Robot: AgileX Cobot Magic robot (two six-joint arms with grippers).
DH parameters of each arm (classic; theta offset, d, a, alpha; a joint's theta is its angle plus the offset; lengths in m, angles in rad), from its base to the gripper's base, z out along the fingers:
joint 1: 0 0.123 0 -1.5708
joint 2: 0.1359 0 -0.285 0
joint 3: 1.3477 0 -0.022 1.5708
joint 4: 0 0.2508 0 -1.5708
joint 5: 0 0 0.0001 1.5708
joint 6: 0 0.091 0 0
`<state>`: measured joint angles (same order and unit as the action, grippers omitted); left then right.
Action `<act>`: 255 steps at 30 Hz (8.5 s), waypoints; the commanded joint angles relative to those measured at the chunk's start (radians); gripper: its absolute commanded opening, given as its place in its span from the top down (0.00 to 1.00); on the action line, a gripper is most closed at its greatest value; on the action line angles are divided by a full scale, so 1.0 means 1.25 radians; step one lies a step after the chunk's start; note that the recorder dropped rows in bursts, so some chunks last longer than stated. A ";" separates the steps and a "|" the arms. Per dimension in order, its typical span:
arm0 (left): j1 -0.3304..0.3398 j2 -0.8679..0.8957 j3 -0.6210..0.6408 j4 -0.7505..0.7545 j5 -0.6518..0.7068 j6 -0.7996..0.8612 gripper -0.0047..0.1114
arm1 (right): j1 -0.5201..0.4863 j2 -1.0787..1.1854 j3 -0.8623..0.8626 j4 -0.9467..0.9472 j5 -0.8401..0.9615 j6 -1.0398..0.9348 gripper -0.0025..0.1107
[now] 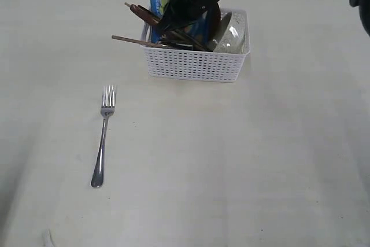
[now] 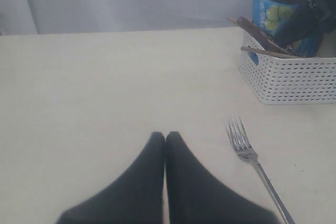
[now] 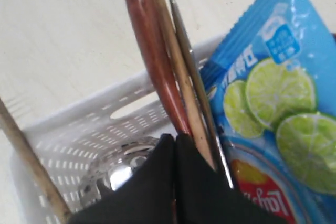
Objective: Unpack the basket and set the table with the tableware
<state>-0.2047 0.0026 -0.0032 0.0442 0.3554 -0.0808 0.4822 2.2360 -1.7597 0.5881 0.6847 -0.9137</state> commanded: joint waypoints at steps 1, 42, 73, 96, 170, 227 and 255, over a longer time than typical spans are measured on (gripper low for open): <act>-0.004 -0.002 0.003 0.007 -0.009 -0.003 0.96 | -0.001 -0.056 0.002 0.007 0.013 0.001 0.98; -0.004 -0.002 0.003 0.007 -0.009 -0.003 0.96 | -0.001 0.071 -0.051 -0.017 -0.034 0.030 0.70; -0.004 -0.002 0.003 0.007 -0.009 -0.003 0.96 | -0.008 -0.200 -0.053 0.040 0.132 0.136 0.98; -0.004 -0.002 0.003 0.007 -0.009 -0.003 0.96 | -0.195 -0.239 -0.011 0.084 0.351 0.323 0.98; -0.004 -0.002 0.003 0.007 -0.009 -0.003 0.96 | 0.301 0.000 0.306 0.925 -0.193 0.135 0.98; -0.004 -0.002 0.003 0.007 -0.009 -0.003 0.96 | 0.295 0.012 0.306 0.888 -0.168 0.143 0.72; -0.004 -0.002 0.003 0.007 -0.009 -0.003 0.96 | 0.399 0.067 -0.139 -0.219 0.026 0.712 0.98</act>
<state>-0.2047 0.0026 -0.0032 0.0442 0.3554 -0.0808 0.9780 2.2773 -1.8754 0.3901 0.6354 -0.0658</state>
